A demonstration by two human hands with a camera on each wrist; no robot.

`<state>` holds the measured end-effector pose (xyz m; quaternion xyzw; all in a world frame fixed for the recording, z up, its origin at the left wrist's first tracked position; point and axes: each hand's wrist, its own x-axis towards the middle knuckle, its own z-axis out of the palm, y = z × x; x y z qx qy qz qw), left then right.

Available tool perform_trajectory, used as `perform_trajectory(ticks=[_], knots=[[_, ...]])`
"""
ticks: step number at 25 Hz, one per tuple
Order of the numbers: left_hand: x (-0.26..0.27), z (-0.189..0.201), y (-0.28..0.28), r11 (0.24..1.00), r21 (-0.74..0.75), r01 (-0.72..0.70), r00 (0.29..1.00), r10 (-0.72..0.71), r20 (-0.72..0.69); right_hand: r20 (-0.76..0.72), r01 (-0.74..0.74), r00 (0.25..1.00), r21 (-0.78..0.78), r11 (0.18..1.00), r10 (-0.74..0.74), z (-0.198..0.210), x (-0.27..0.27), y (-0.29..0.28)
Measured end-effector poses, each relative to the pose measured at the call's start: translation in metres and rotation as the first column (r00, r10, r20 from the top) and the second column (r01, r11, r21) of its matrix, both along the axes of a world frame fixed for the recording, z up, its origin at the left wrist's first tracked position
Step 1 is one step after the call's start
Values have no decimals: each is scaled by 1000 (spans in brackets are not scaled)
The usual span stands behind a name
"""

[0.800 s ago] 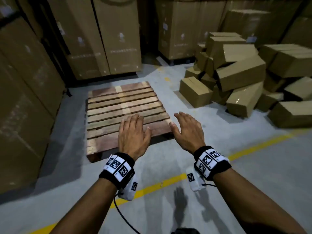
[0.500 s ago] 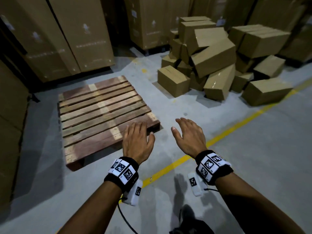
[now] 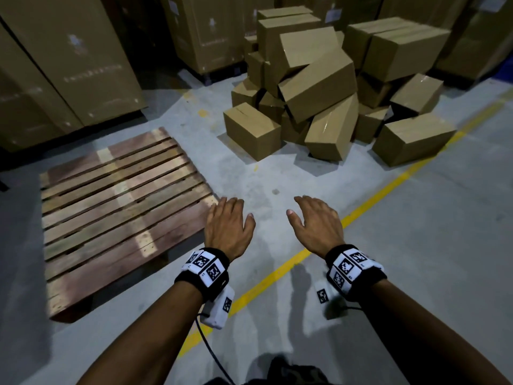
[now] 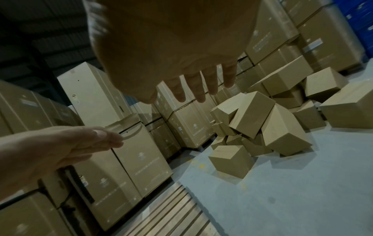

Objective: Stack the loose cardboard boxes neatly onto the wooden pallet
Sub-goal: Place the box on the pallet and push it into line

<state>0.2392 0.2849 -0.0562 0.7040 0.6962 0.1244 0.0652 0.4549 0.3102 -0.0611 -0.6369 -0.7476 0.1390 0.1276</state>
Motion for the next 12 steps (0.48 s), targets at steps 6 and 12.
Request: perform_trajectory(ticks=[6, 12], knots=[[44, -9, 103, 997, -22, 73, 997, -72, 34, 14, 81, 997, -6, 997, -81, -8, 48, 79], [85, -33, 273, 989, -35, 146, 987, -143, 79, 69, 150, 986, 15, 989, -151, -19, 82, 223]])
